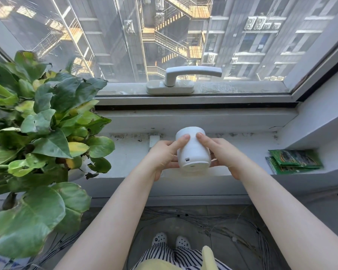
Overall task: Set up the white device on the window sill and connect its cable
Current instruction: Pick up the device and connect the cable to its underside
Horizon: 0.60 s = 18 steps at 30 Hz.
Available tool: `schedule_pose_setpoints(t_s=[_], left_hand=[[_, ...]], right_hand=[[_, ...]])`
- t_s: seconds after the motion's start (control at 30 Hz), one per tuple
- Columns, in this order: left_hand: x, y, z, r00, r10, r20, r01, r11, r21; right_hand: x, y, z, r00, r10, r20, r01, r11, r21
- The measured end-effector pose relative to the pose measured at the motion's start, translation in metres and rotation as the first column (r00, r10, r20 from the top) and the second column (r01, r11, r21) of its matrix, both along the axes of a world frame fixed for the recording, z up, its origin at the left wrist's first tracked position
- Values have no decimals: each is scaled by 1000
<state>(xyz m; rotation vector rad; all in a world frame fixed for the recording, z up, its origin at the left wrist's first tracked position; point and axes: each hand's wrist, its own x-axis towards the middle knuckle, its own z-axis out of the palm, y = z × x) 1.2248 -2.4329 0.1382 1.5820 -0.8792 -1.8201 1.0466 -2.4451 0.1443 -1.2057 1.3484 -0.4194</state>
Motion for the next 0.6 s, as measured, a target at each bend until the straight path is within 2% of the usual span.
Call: schedule_pose_setpoints(t_s=[0.07, 0.2, 0.37, 0.5, 0.57, 0.6], left_hand=[[0, -1, 3, 995, 61, -72, -56, 996, 68], [2, -1, 8, 941, 205, -268, -153, 967, 202], [0, -1, 11, 862, 266, -431, -160, 951, 266], [0, 0, 10, 856, 254, -451, -150, 955, 254], [-2, 1, 9, 884, 255, -393, -187, 961, 204], [-2, 1, 7, 917, 245, -315, -212, 968, 136]], right_hand=[[-2, 2, 1, 997, -11, 80, 11, 1000, 7], [-6, 8, -4, 927, 66, 370, -64, 998, -18], [-3, 12, -13, 859, 33, 510, 2, 998, -68], [-4, 12, -15, 838, -19, 545, 69, 995, -71], [-7, 11, -15, 839, -52, 542, 93, 995, -48], [-10, 10, -15, 837, -75, 543, 106, 994, -26]])
